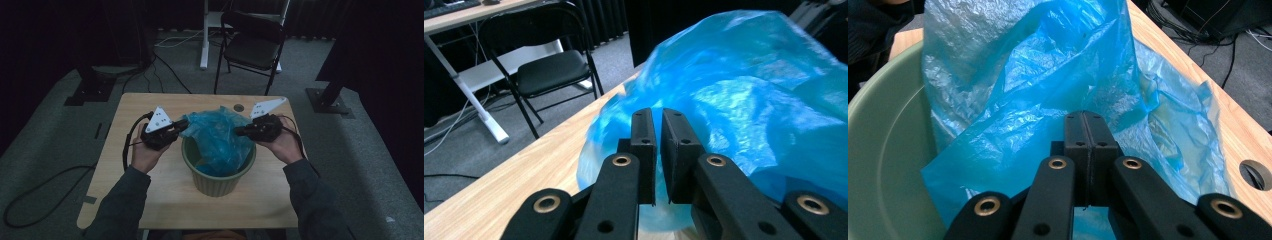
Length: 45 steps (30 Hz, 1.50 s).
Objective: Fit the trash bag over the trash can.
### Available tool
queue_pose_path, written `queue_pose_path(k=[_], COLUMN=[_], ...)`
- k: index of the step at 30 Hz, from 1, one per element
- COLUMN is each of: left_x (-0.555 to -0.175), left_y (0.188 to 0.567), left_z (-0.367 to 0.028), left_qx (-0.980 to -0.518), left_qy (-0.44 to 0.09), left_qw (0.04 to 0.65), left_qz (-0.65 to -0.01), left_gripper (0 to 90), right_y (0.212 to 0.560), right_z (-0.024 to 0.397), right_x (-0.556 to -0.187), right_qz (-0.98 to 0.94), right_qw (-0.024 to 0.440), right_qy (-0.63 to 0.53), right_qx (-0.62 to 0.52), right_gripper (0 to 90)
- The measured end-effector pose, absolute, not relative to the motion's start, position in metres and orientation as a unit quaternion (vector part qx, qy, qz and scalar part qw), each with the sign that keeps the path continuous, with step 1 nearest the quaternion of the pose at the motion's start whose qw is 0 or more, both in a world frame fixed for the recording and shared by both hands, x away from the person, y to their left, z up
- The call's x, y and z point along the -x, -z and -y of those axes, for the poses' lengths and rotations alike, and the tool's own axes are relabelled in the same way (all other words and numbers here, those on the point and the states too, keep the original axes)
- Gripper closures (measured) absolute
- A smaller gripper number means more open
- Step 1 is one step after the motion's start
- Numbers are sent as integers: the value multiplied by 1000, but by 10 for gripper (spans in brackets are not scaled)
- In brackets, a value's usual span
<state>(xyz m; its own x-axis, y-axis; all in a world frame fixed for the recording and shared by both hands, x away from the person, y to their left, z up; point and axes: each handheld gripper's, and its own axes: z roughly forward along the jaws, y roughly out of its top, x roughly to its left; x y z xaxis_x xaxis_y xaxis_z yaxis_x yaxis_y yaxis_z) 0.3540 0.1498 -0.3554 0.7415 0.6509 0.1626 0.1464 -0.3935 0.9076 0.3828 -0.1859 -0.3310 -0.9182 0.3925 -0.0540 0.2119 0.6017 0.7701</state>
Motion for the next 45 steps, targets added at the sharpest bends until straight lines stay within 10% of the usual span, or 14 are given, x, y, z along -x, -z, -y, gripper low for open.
queue_pose_path(k=[26,45], left_x=[-338,-411], left_y=[368,362], left_z=[-166,-148], left_qx=[-800,-775], left_qy=[-252,-201], left_qw=[479,512], left_qz=[-260,-312], left_gripper=[744,613], right_y=[349,348], right_z=[221,216], right_x=[-351,-353], right_qz=[-891,-892], right_qw=[106,107], right_qy=[-410,-412], right_qx=[-164,-154], right_gripper=[900,900])
